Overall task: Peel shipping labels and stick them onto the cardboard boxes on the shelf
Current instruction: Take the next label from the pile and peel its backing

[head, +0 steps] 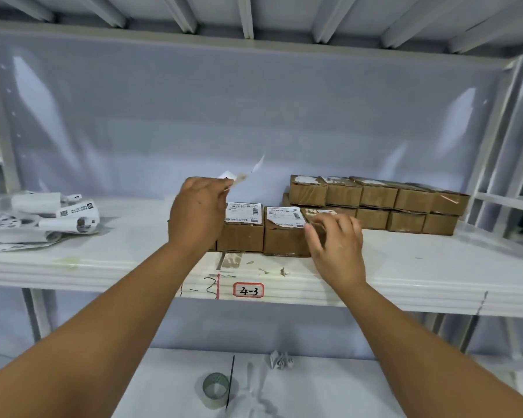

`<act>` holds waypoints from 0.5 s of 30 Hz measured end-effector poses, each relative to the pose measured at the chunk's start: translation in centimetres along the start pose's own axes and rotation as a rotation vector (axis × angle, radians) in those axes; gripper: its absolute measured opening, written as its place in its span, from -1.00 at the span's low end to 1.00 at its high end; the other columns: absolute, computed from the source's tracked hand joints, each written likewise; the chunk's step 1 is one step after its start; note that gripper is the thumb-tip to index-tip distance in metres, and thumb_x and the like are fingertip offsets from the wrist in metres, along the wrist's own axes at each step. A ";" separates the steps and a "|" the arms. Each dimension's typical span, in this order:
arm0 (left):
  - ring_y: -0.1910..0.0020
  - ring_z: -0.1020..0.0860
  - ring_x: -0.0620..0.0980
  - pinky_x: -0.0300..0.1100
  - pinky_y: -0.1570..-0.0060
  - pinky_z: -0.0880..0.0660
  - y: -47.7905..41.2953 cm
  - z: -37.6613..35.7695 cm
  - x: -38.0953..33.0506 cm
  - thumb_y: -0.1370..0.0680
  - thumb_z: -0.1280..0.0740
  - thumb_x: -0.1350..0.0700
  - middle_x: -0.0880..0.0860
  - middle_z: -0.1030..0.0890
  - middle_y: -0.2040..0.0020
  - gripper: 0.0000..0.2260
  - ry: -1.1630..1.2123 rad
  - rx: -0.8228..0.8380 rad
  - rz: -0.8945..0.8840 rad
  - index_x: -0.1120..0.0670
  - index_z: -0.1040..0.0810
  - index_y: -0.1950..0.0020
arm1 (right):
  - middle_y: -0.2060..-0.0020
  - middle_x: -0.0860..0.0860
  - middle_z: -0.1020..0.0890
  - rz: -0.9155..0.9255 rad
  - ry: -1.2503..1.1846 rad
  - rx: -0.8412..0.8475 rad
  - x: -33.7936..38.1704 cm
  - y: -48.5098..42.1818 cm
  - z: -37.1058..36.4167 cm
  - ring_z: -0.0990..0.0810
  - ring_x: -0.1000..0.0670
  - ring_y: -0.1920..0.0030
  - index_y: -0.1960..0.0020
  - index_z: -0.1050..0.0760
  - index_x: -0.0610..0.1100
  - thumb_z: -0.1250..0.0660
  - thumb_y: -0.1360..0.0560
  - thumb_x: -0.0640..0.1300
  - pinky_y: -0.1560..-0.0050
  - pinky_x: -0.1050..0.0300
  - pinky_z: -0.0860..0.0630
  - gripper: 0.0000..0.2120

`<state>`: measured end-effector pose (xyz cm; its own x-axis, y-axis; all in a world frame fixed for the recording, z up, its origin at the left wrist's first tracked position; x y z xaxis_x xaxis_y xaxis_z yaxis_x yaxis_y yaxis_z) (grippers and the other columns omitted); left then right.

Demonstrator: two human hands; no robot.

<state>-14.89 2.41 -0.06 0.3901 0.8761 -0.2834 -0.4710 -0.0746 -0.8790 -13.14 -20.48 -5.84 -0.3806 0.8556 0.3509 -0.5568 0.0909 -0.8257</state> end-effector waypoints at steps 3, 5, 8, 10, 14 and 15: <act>-0.14 -0.50 0.17 -0.07 -0.05 -0.46 0.9 -2.3 -2.4 -0.49 -0.31 0.35 0.13 -0.65 -0.05 -0.70 0.006 0.052 -0.150 0.16 -0.60 -0.18 | 0.11 0.00 -0.59 0.006 -0.151 -0.035 -0.1 -0.2 0.4 -0.41 0.03 0.04 0.01 -0.56 -0.13 0.04 -0.54 0.13 -0.12 0.04 -0.36 -0.52; -0.13 -0.53 0.20 -0.01 -0.05 -0.50 1.4 -4.0 -3.5 -0.40 -0.37 0.42 0.12 -0.66 -0.05 -0.64 -0.025 0.066 -0.238 0.17 -0.61 -0.16 | 0.18 0.00 -0.56 -0.038 -0.218 -0.124 -0.4 -0.3 0.8 -0.40 0.01 0.11 0.08 -0.55 -0.16 0.03 -0.56 0.07 0.02 0.16 -0.27 -0.55; -0.16 -0.53 0.21 0.05 -0.07 -0.50 2.0 -6.4 -4.9 -0.38 -0.28 0.42 0.14 -0.64 -0.09 -0.61 -0.091 0.040 -0.367 0.18 -0.61 -0.16 | 0.17 0.03 -0.55 -0.203 -0.369 -0.147 -0.5 -0.2 1.3 -0.47 0.00 0.07 0.07 -0.54 -0.13 -0.02 -0.57 0.09 0.11 0.26 -0.24 -0.60; -0.22 -0.48 0.19 0.05 -0.14 -0.46 2.4 -7.8 -5.3 -0.40 -0.23 0.36 0.16 -0.62 -0.13 -0.63 -0.121 -0.005 -0.459 0.18 -0.60 -0.16 | 0.26 0.09 -0.57 -0.285 -0.496 -0.122 -0.6 -0.2 1.7 -0.49 0.14 0.19 0.13 -0.52 -0.05 -0.08 -0.55 0.18 0.20 0.28 -0.32 -0.62; -0.32 -0.26 0.17 0.10 -0.32 -0.24 3.0 -9.4 -5.1 -0.25 -0.47 0.40 0.22 -0.53 -0.25 -0.44 -0.175 0.058 -0.543 0.14 -0.55 -0.24 | 0.30 0.05 -0.62 -0.383 -0.637 0.035 -1.0 -0.4 2.1 -0.52 0.16 0.32 0.16 -0.56 -0.07 -0.24 -0.55 0.11 0.33 0.28 -0.42 -0.71; -0.34 -0.23 0.19 0.15 -0.31 -0.28 3.0 -9.5 -5.1 -0.25 -0.48 0.40 0.24 -0.49 -0.28 -0.38 -0.183 0.079 -0.527 0.12 -0.51 -0.28 | 0.26 0.01 -0.64 -0.408 -0.630 0.064 -1.2 -0.4 2.1 -0.56 0.10 0.28 0.15 -0.58 -0.08 -0.27 -0.55 0.03 0.31 0.25 -0.45 -0.77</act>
<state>-10.78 -6.80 -4.88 0.4481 0.8543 0.2635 -0.3101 0.4249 -0.8505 -13.98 -22.59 -4.98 -0.4743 0.3052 0.8258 -0.7788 0.2919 -0.5552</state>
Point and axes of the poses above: each hand's wrist, its own y-axis away from the middle knuckle, its own z-axis out of the back of the hand, x = y × z, the point moved 1 cm from there along -y, towards the middle knuckle
